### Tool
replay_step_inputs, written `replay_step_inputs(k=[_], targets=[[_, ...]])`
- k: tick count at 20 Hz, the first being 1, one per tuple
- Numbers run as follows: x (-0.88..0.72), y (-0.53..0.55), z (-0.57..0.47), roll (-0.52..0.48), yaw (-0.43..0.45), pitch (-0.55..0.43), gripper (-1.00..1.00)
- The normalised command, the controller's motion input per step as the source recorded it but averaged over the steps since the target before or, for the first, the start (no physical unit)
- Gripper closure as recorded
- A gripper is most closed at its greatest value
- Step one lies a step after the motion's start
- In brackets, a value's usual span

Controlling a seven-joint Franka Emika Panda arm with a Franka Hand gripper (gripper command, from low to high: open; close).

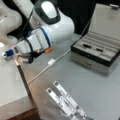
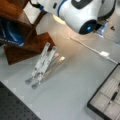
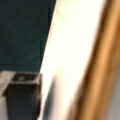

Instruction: Open the box. Pick up the pen. Place the pen in the box. Pick up the book. Place the book on the shelf.

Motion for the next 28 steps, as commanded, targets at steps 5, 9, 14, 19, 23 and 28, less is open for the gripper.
replay_step_inputs(k=[5, 9, 14, 19, 23, 28], targets=[[-0.21, 0.00, -0.03, 0.161, 0.121, -0.093, -1.00], [-0.19, 0.13, 0.01, 0.205, 0.070, -0.110, -1.00], [-0.13, 0.36, 0.08, 0.242, -0.038, -0.108, -1.00], [0.02, 0.47, 0.09, 0.256, -0.134, -0.108, -1.00], [0.16, 0.43, 0.02, 0.355, -0.205, -0.183, -1.00], [0.22, 0.32, -0.04, 0.342, -0.237, -0.186, -1.00]])
